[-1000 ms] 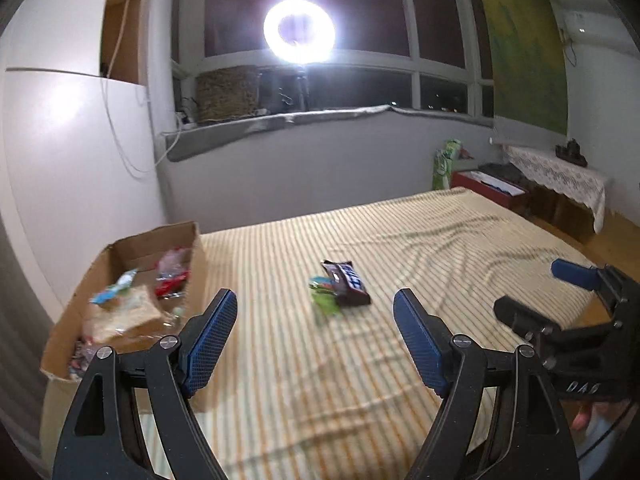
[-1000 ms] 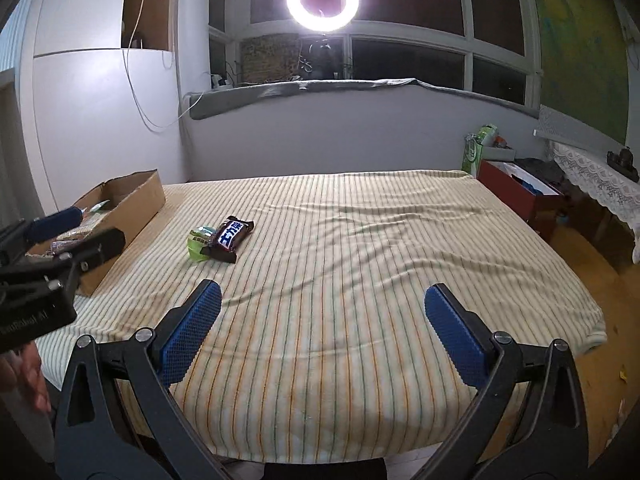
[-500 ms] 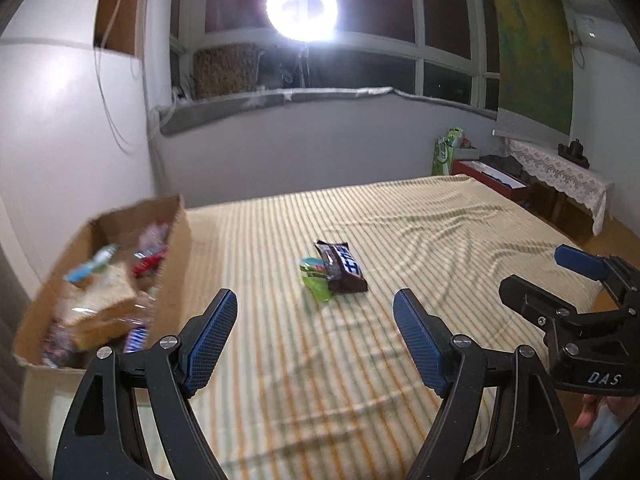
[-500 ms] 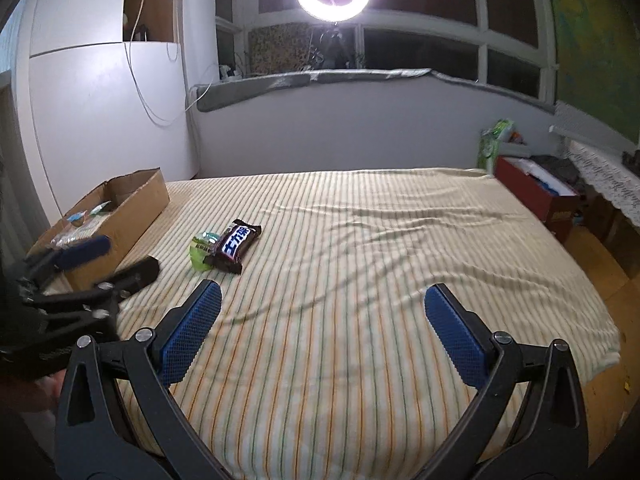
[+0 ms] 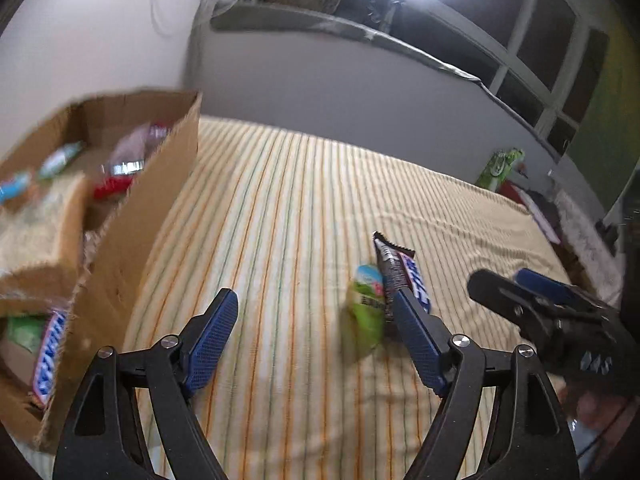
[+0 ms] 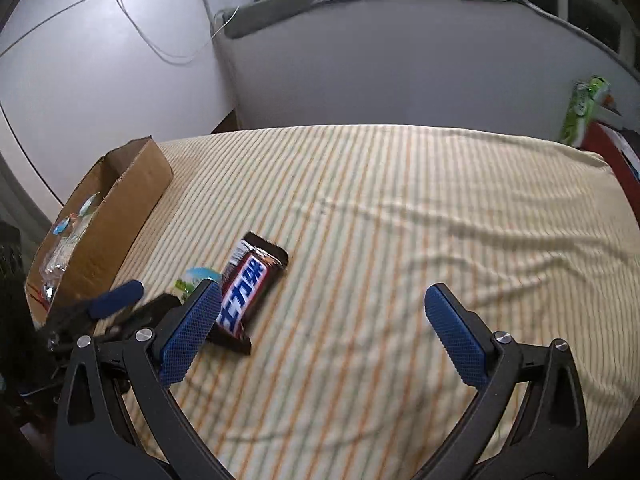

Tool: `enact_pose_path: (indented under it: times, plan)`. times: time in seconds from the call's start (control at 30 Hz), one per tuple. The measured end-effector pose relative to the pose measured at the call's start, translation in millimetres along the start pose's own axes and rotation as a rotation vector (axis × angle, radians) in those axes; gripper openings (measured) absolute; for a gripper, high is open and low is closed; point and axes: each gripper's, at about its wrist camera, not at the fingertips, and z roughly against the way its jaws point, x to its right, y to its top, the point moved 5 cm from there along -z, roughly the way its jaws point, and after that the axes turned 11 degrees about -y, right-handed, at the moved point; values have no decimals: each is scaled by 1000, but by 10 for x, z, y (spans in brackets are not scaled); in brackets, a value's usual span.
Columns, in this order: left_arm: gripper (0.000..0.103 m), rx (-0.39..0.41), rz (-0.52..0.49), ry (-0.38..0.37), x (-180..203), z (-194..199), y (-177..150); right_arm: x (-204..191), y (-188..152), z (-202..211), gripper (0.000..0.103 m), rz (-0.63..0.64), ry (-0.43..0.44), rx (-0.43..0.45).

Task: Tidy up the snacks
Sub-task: 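Move both tools back to the Snickers and green candy on the bed, then close the right tool on the Snickers bar while left grips the green candy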

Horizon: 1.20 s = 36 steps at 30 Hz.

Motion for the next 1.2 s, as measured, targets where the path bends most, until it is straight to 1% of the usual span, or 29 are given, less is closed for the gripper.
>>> enact_pose_path:
  times: [0.07, 0.1, 0.13, 0.2, 0.23, 0.27, 0.33, 0.4, 0.43, 0.5, 0.53, 0.57, 0.6, 0.63, 0.73, 0.87, 1.03, 1.2]
  plan:
    - [79, -14, 33, -24, -53, -1, -23, -60, 43, -46, 103, 14, 38, -23]
    - [79, -15, 26, -30, -40, 7, -37, -76, 64, -61, 103, 15, 60, -31]
    - [79, -17, 14, -30, -23, 16, -49, -108, 91, -95, 103, 21, 92, -54]
    - [80, -26, -8, -37, 27, 13, -66, -160, 114, -191, 103, 34, 121, -109]
    - [80, -36, -24, -37, 57, -1, -79, -192, 127, -242, 99, 38, 135, -136]
    - [79, -43, -33, -28, 56, -28, -57, -235, 130, -296, 93, 50, 150, -166]
    - [79, -64, -62, -21, 96, -70, -45, -302, 128, -407, 85, 69, 162, -224]
    - [76, -80, -104, -7, 149, -116, -18, -370, 122, -484, 83, 90, 168, -266]
    - [68, -84, -123, -9, 178, -133, -13, -393, 126, -511, 83, 100, 161, -276]
    - [60, -107, -136, -13, 191, -180, -13, -427, 149, -543, 80, 117, 151, -283]
    - [54, -111, -138, -18, 192, -197, -12, -438, 152, -551, 67, 131, 139, -282]
    - [42, -116, -141, -23, 192, -219, -13, -454, 157, -554, 50, 153, 122, -274]
    - [36, -120, -145, -39, 205, -234, -24, -492, 169, -558, 35, 152, 149, -272]
    - [20, -119, -155, -68, 239, -238, -37, -517, 159, -545, 30, 140, 198, -273]
    - [19, -108, -177, -81, 276, -222, -77, -534, 115, -521, 30, 148, 187, -240]
    - [18, -106, -155, -97, 259, -230, -70, -472, 78, -541, 29, 104, 235, -231]
    - [18, -98, -173, -77, 274, -220, -95, -381, 39, -469, 29, 98, 242, -213]
    - [18, -86, -183, -58, 316, -219, -100, -279, 8, -409, 28, 79, 255, -169]
